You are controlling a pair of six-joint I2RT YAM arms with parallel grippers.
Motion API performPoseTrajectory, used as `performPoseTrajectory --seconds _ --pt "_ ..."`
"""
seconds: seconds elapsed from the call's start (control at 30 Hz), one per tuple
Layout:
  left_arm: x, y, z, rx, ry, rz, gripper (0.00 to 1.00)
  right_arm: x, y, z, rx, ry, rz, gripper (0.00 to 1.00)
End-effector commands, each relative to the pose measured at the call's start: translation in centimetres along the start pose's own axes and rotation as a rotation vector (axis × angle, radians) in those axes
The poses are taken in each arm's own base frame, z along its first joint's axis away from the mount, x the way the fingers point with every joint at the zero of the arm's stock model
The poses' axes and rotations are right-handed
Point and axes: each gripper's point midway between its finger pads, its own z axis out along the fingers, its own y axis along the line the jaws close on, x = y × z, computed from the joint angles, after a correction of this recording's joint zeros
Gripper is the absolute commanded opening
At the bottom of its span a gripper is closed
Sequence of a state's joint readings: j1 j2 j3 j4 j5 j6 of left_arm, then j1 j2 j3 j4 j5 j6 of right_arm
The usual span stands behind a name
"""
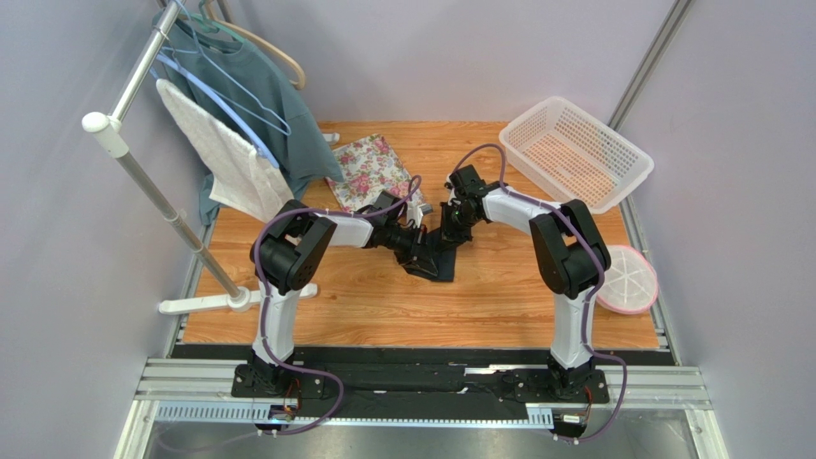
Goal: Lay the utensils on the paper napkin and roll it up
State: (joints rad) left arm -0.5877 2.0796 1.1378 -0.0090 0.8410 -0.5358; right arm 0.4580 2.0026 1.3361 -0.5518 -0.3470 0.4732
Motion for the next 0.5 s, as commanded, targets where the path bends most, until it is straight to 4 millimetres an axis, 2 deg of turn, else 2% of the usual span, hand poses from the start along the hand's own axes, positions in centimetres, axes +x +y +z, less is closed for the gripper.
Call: performPoseTrajectory --seconds 0.0,0.27,0.37,0.47 --pt "2.2 4.2 0.3 -0.16 0.021 -0.036 0.0 -2.8 -3.0 1.3 0.125 -0.083 -0.037 0.01" --pt "2.2 4.2 0.4 -0.159 0.02 -0.04 0.0 -5.2 -3.3 1.9 0.124 -0.122 -0.037 0.01" --pt "2.3 4.3 0.4 -0.162 0.023 -0.044 0.0 -5.9 -2.4 1.2 0.09 -0.137 -0.047 0.01" --pt "2.1 4.4 0.5 -0.165 0.018 -0.047 0.0 -5.9 -0.1 -0.6 -0.006 -0.143 -0.056 0.03"
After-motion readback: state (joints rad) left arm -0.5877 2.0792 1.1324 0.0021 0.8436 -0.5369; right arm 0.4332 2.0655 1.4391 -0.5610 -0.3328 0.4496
